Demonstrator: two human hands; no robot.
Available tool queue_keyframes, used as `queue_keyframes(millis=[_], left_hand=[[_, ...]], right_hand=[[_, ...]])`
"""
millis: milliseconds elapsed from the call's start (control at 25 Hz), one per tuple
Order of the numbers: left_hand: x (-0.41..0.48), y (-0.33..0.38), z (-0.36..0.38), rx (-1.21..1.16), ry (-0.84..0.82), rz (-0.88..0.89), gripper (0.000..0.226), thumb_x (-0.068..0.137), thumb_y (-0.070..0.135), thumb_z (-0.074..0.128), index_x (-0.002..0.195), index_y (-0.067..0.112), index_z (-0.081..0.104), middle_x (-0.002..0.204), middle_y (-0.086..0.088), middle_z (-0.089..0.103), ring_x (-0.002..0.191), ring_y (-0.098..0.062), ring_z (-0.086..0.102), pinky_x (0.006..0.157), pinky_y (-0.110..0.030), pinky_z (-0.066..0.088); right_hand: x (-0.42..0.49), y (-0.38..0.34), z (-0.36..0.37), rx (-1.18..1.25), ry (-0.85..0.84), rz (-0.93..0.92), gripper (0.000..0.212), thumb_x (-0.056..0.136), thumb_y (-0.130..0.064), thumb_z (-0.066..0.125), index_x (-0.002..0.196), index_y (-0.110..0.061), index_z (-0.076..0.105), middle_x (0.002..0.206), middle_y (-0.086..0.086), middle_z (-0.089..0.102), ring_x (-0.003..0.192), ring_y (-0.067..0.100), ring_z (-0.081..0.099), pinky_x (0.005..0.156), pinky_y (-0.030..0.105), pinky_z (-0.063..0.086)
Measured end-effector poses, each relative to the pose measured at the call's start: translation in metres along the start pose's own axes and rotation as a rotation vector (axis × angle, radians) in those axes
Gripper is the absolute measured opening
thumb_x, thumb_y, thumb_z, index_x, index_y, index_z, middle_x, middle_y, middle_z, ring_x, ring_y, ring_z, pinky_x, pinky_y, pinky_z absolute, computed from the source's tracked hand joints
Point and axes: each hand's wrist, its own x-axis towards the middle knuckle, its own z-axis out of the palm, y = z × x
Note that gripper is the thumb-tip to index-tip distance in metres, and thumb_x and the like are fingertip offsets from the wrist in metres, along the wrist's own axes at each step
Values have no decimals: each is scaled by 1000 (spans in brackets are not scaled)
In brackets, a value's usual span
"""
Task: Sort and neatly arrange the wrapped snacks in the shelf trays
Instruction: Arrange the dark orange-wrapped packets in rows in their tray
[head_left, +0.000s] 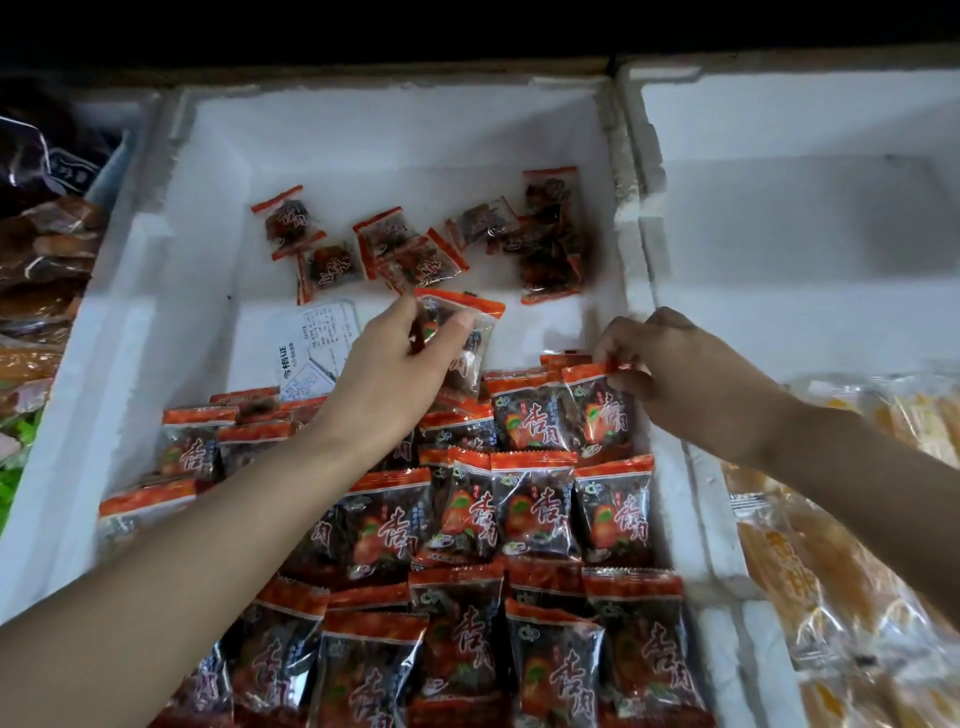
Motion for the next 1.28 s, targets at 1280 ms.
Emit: queue_keyframes(millis=[1280], left_hand=[[-12, -13, -19, 325, -81, 210, 24, 90, 36, 57, 111, 26, 62, 109, 13, 61, 100, -5, 57, 83, -16, 45]], right_hand=[[32, -66, -9, 431, 88, -12, 5, 89, -22, 62, 88, -28, 62, 76, -10, 63, 61, -6, 58, 52, 5, 40]])
